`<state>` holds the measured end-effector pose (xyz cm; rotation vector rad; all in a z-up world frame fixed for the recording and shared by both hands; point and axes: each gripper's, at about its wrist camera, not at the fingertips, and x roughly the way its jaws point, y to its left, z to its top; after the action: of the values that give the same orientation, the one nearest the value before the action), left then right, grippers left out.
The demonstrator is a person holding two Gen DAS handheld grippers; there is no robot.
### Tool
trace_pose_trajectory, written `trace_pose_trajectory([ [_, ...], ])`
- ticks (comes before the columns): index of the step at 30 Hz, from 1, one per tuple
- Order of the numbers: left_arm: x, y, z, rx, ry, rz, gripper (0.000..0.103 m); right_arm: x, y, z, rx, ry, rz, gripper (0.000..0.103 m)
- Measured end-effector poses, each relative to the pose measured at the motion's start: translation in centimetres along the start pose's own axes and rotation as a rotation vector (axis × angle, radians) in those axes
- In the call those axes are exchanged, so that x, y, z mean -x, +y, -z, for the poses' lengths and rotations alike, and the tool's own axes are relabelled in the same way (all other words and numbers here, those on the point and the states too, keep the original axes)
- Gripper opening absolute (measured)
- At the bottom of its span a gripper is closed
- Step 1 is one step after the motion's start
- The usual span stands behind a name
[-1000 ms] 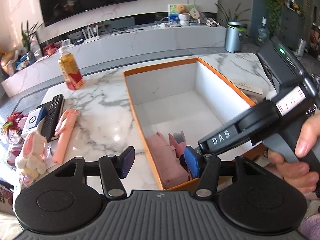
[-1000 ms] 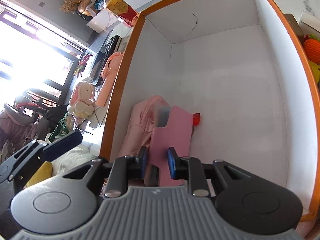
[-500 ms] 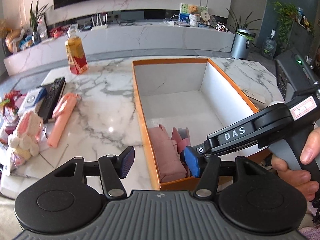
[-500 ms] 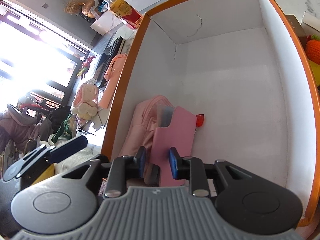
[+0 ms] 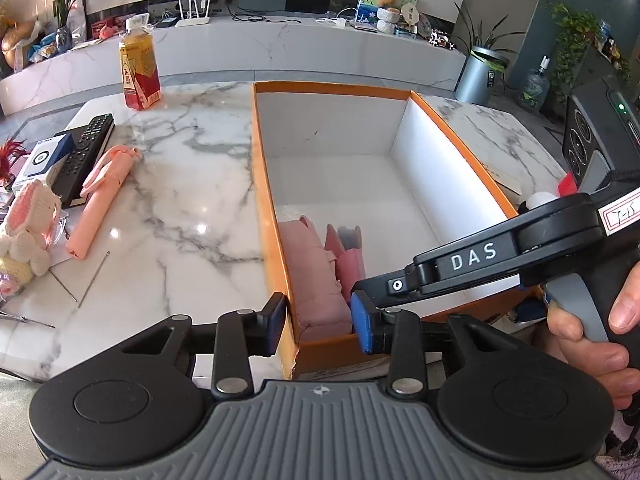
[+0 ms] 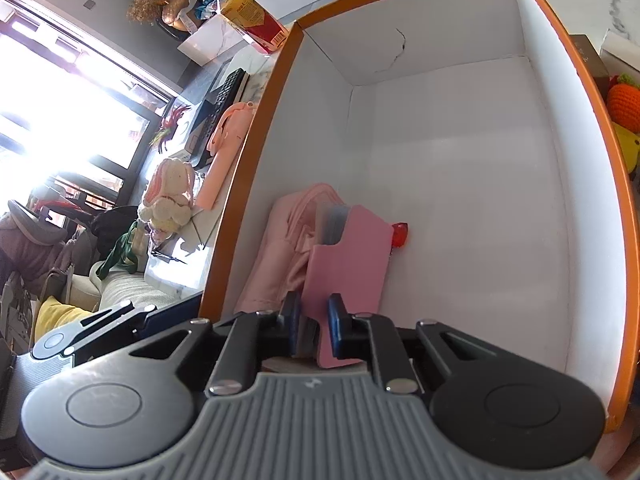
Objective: Organize objects
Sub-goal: 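Lower the pink wallet into the box and open the right gripper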
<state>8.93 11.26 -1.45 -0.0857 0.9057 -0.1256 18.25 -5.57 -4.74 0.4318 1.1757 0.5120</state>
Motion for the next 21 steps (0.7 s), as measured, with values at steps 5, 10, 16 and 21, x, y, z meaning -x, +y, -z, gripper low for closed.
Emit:
trace_pose_trajectory([
  [5, 0.23, -0.24, 0.16, 0.005, -0.005, -0.002, 0.042, -0.27, 0.62, 0.3, 0.019, 0.013, 0.024, 0.015],
  [10, 0.25, -0.3, 0.1, 0.014, -0.005, -0.002, 0.042, -0.21, 0.35, 0.35, 0.023, 0.008, 0.018, 0.015],
  [16, 0.64, -0.17, 0.13, 0.022, -0.02, -0.01, 0.044, 0.03, 0.28, 0.51, 0.022, -0.015, 0.032, 0.02],
  [21, 1.06, 0.12, 0.07, 0.032, -0.036, -0.017, 0.051, 0.49, 0.53, 0.44, 0.032, -0.038, 0.034, 0.025],
])
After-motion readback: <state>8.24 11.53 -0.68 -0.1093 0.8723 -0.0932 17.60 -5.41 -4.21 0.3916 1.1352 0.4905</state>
